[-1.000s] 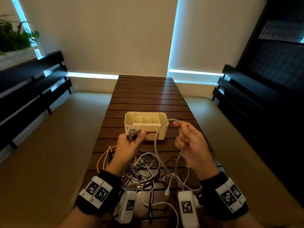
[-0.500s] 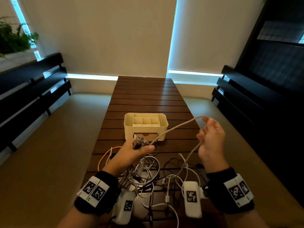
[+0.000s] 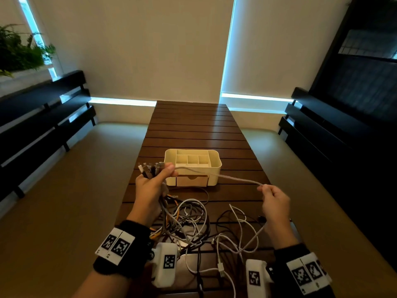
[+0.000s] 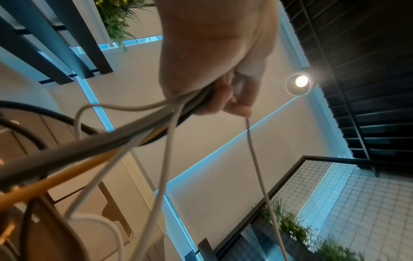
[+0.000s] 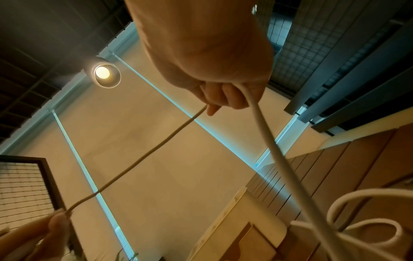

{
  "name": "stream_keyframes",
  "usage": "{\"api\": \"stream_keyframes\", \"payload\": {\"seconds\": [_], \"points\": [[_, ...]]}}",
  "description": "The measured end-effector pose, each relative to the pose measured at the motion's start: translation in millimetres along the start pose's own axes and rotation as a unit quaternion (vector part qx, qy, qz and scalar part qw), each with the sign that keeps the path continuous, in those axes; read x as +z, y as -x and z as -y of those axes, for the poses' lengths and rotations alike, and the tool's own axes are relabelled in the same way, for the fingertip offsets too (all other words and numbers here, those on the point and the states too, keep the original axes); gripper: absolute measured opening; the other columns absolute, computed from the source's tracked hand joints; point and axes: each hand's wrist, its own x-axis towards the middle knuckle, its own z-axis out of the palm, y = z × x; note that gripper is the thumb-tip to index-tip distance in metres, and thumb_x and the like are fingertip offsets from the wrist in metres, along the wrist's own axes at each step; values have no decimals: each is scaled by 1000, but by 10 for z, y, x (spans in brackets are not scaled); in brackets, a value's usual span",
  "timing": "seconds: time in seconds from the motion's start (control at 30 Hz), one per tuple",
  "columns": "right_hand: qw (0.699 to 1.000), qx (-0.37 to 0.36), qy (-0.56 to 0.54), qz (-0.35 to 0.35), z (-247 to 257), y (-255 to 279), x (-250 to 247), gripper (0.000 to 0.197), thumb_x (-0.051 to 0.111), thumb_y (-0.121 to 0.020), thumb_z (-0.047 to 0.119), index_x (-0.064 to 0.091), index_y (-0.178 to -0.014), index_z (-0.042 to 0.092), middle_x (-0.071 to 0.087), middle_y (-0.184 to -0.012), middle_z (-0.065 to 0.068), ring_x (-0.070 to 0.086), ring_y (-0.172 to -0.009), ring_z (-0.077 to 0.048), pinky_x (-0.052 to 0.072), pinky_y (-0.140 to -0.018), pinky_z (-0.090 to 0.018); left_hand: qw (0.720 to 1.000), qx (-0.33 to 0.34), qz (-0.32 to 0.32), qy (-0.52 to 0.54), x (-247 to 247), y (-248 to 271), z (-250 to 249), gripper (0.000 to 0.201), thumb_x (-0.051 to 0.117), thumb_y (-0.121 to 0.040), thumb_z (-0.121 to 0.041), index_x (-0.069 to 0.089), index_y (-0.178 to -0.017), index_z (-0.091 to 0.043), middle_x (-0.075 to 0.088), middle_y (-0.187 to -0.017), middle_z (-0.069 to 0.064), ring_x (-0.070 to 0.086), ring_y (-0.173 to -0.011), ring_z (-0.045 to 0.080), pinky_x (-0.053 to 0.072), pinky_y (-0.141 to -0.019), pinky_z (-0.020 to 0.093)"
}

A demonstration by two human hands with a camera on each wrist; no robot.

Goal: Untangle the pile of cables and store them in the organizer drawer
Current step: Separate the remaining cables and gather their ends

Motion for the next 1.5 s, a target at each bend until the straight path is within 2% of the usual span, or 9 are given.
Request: {"api": "stream_keyframes", "payload": {"seconds": [0.27, 0.4, 0.53, 0.63, 0.77, 0.93, 1.03, 1.13, 1.5], "points": [[974, -8, 178, 142, -20, 89, 12, 28, 44, -96, 21, 63, -76, 17, 54, -71, 0, 47, -67, -15, 34, -55, -28, 998, 34, -21, 46, 27, 25, -42, 21, 71, -67, -17, 67, -88, -13, 59, -60, -4, 37, -41, 2, 33, -40, 16], [927, 5, 264, 267, -26, 155, 45, 28, 47, -95, 21, 62, -71, 20, 61, -86, -3, 53, -80, -16, 39, -63, -27, 998, 35, -14, 58, 28, 12, -42, 34, 72, -62, -21, 65, -93, -9, 65, -63, -10, 44, -46, 1, 35, -41, 15], [876, 8, 324, 358, -27, 233, 91, 27, 47, -95, 23, 63, -74, 21, 65, -98, -5, 57, -88, -16, 40, -66, -21, 997, 30, 9, 64, 29, 12, -45, 14, 63, -76, -6, 69, -85, -16, 69, -76, -13, 46, -52, 1, 36, -43, 14], [853, 2, 343, 393, -56, 248, 88, 29, 47, -94, 22, 60, -68, 25, 60, -79, 2, 54, -74, -10, 38, -59, -18, 997, 30, 26, 69, 25, 16, -38, 12, 60, -82, -8, 68, -82, -17, 68, -82, -8, 48, -54, 1, 38, -46, 15], [838, -15, 354, 414, -44, 264, 82, 30, 47, -94, 24, 61, -68, 23, 55, -72, 2, 44, -58, -7, 35, -54, -19, 997, -22, 34, 64, 31, 30, -62, 16, 63, -72, -33, 72, -80, -21, 49, -61, -4, 45, -59, 11, 44, -67, 27], [824, -15, 353, 442, -9, 284, 74, 32, 45, -96, 26, 61, -68, 23, 49, -65, 8, 41, -55, -5, 33, -52, -17, 990, -50, 55, 124, 63, 13, -82, 17, 47, -92, -24, 63, -88, -21, 71, -81, 1, 67, -87, 19, 54, -83, 38], [824, -16, 348, 447, 10, 287, 64, 34, 43, -97, 27, 60, -68, 23, 48, -65, 8, 41, -56, -5, 33, -54, -18, 979, -67, 49, 184, 80, 6, -102, 13, 48, -91, -26, 58, -88, -18, 53, -58, -5, 55, -52, 9, 58, -60, 29], [819, -16, 349, 455, 31, 283, 64, 33, 42, -97, 29, 61, -71, 23, 48, -66, 7, 41, -58, -6, 34, -56, -19, 977, -59, 33, 204, 76, -2, -130, 15, 54, -83, -31, 53, -76, -18, 37, -53, -7, 34, -39, 4, 35, -36, 15], [808, -28, 355, 469, 21, 231, 53, 32, 42, -98, 28, 60, -71, 24, 48, -67, 8, 42, -59, -5, 35, -58, -18, 981, -26, 32, 188, 39, -21, -172, 8, 61, -78, -26, 55, -73, -23, 39, -45, -9, 31, -33, 1, 29, -32, 12]]}}
